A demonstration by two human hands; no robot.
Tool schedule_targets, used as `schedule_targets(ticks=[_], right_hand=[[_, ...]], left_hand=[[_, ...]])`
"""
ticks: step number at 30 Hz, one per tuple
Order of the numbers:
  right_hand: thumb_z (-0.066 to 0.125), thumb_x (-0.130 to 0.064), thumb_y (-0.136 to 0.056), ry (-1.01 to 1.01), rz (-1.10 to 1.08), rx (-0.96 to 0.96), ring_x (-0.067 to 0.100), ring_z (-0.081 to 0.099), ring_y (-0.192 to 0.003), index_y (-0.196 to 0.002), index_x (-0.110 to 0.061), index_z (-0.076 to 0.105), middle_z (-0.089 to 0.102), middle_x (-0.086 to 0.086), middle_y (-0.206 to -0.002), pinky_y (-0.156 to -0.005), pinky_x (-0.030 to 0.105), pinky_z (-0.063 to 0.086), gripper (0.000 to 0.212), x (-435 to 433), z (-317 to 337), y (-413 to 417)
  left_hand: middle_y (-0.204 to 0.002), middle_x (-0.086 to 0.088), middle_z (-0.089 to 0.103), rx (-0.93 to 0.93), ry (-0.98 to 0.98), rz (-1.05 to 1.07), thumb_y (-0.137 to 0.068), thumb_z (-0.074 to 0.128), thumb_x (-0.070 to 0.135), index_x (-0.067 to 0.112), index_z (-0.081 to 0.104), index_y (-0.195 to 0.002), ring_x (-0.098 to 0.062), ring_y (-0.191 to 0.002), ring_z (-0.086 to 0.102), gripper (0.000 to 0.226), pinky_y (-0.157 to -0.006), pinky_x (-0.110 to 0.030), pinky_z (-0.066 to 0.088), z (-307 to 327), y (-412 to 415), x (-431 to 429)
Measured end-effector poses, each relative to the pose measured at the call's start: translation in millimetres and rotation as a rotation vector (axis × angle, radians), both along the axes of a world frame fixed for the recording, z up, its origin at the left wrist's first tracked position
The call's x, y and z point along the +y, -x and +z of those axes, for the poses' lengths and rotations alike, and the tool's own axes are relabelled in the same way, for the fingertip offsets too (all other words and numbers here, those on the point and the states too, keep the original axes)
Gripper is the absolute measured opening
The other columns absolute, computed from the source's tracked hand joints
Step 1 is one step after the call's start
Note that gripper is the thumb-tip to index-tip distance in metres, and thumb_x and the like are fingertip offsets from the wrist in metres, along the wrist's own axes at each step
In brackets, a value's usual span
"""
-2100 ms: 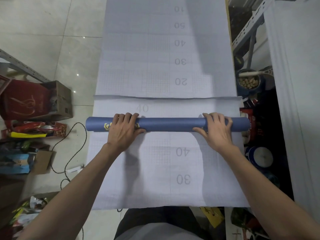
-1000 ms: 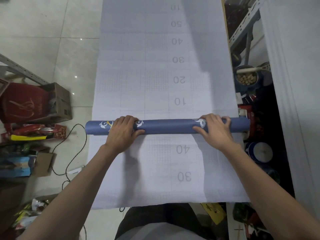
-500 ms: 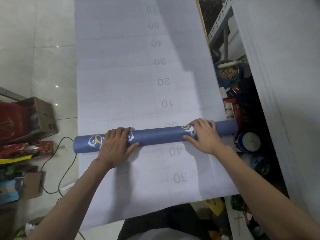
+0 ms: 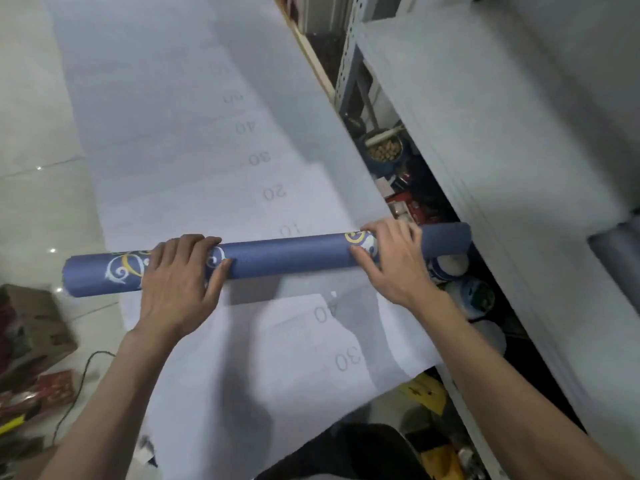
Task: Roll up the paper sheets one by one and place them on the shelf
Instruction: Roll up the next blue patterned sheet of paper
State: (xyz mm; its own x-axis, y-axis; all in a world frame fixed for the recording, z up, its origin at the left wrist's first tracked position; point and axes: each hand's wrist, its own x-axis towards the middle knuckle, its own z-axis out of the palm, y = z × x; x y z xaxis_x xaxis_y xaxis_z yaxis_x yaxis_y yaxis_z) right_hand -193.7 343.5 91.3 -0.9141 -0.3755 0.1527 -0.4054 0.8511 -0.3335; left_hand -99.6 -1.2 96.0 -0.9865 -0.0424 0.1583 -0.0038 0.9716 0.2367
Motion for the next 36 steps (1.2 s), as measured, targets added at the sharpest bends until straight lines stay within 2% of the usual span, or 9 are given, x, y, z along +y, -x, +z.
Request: schedule_targets(ticks=[8,11,15,21,29,36], right_hand=[[0.049,-0.05,-0.094,-0.018,-0.341,0.144,0.024,0.052,-0.103,-0.111,-0.023,0.057,0.058,-0.002,-0.108,-0.093,0.033,0.028,0.033,101,55,-54],[0.048,-0.051,-0.095,-0.028,-0.495,0.2,0.021,0.051,-0.103,-0.108,-0.023,0.056,0.057,-0.004,-0.105,-0.092,0.027,0.023,0.032,147,71,-88],[0.043,-0.055,-0.099,-0.037,-0.662,0.306,0.021,0.052,-0.103,-0.109,-0.021,0.058,0.06,-0.003,-0.108,-0.095,0.029,0.026,0.039,205,84,-147],[0.048,-0.054,-0.096,-0.052,-0.894,0.323,0.022,0.054,-0.105,-0.111,-0.02,0.061,0.062,-0.001,-0.109,-0.098,0.034,0.03,0.039,284,92,-254],[0.036,-0.062,-0.098,-0.087,-1.122,0.311,0.023,0.054,-0.103,-0.111,-0.018,0.062,0.062,0.0,-0.108,-0.099,0.039,0.033,0.052,372,89,-405],[0.04,-0.058,-0.097,-0.115,-1.236,0.298,0.025,0.053,-0.101,-0.109,-0.018,0.062,0.06,0.001,-0.106,-0.096,0.039,0.032,0.047,401,74,-451]], left_hand=[[-0.114,-0.009,0.061,0.154,-0.042,-0.307,-0.099,0.042,0.044,0.011,0.06,-0.12,-0.035,-0.1,0.055,0.044,-0.093,-0.047,0.039,43,58,91],[-0.114,-0.01,0.061,0.185,-0.049,-0.44,-0.099,0.041,0.044,0.011,0.061,-0.119,-0.035,-0.1,0.055,0.044,-0.093,-0.047,0.04,60,71,145],[-0.114,-0.01,0.062,0.238,-0.044,-0.608,-0.098,0.042,0.044,0.01,0.062,-0.116,-0.035,-0.1,0.056,0.044,-0.092,-0.046,0.04,79,74,222],[-0.11,-0.011,0.061,0.326,-0.031,-0.829,-0.099,0.042,0.044,0.008,0.062,-0.116,-0.035,-0.097,0.055,0.044,-0.089,-0.045,0.041,96,33,333],[-0.112,-0.008,0.061,0.239,-0.039,-1.042,-0.1,0.036,0.051,0.012,0.062,-0.117,-0.033,-0.099,0.056,0.05,-0.089,-0.044,0.04,99,-62,470],[-0.11,-0.009,0.062,0.175,0.04,-1.137,-0.1,0.033,0.051,0.012,0.061,-0.118,-0.034,-0.101,0.057,0.05,-0.092,-0.044,0.039,96,-83,530]])
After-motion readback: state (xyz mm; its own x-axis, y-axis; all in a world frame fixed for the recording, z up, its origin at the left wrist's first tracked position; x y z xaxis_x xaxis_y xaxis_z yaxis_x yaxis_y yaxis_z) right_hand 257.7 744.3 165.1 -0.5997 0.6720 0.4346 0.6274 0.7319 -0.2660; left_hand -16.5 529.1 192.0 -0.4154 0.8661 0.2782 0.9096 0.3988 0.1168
